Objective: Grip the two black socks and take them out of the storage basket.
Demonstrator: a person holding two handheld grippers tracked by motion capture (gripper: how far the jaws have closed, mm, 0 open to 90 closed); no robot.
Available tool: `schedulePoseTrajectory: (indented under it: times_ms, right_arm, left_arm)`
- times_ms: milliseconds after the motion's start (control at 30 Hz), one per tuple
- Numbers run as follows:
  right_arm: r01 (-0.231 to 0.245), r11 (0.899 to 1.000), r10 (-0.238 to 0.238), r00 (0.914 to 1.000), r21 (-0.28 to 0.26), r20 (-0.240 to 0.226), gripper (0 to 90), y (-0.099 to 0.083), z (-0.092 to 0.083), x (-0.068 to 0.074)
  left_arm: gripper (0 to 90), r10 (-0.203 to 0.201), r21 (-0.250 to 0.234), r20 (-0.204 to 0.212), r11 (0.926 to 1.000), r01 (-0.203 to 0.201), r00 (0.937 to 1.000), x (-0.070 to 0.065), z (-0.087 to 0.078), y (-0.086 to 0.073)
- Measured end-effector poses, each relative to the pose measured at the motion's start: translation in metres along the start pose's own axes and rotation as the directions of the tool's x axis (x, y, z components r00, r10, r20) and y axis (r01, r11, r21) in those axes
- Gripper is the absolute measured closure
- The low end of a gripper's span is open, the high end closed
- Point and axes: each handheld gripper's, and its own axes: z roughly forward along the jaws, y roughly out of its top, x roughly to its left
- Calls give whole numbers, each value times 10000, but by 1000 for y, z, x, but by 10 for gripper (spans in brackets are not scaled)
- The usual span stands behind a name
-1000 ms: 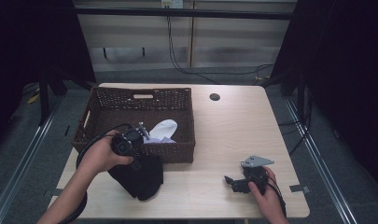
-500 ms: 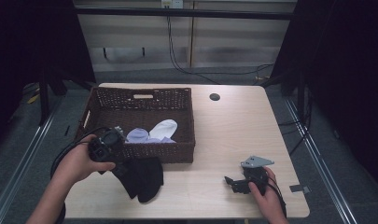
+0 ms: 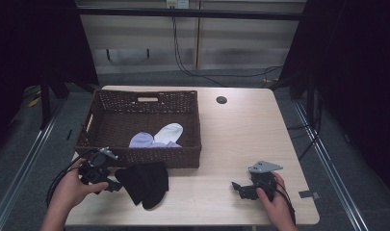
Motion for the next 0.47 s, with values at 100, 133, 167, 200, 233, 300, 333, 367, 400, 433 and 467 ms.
schedulePoseTrajectory:
  times_ms: [100, 133, 167, 200, 233, 300, 333, 367, 400, 433, 467]
  right_arm:
    - [10, 10000, -10, 10000, -4, 3, 121, 0, 0, 0]
    - [-3, 10000, 3, 10000, -1, 2, 121, 0, 0, 0]
    - [-3, 10000, 3, 10000, -1, 2, 121, 0, 0, 0]
    - [2, 10000, -2, 10000, -1, 2, 121, 0, 0, 0]
    - [-2, 10000, 2, 10000, -3, 3, 121, 0, 0, 0]
    - [-9, 10000, 9, 10000, 4, 9, 121, 0, 0, 0]
    - [-10, 10000, 10, 10000, 8, 17, 121, 0, 0, 0]
    - [-23, 10000, 23, 10000, 25, 43, 121, 0, 0, 0]
    - [-32, 10000, 32, 10000, 20, 45, 121, 0, 0, 0]
    - [-30, 10000, 30, 10000, 18, 45, 121, 0, 0, 0]
    - [-30, 10000, 30, 10000, 16, 49, 121, 0, 0, 0]
  left_arm:
    - [268, -184, -315, 71, 9993, 186, 9998, 1, 7, -7]
    - [266, -191, -449, 0, 9988, 191, 9998, 2, 11, -10]
    - [265, -191, -449, 0, 9988, 191, 9998, 2, 11, -10]
    - [262, -267, -622, -95, 9977, 260, 9996, 3, 14, -14]
    - [259, -326, -747, -127, 9967, 316, 9994, 3, 15, -15]
    - [251, -337, -910, -156, 9953, 321, 9993, 3, 16, -18]
    - [251, -354, -1022, -151, 9942, 337, 9993, 3, 16, -19]
    - [251, -314, -1079, -165, 9937, 295, 9994, 3, 15, -19]
    - [251, -391, -1173, -204, 9924, 365, 9990, 2, 15, -20]
    - [251, -326, -1186, -225, 9925, 298, 9992, 2, 15, -19]
    - [251, -326, -1186, -225, 9925, 298, 9992, 2, 15, -19]
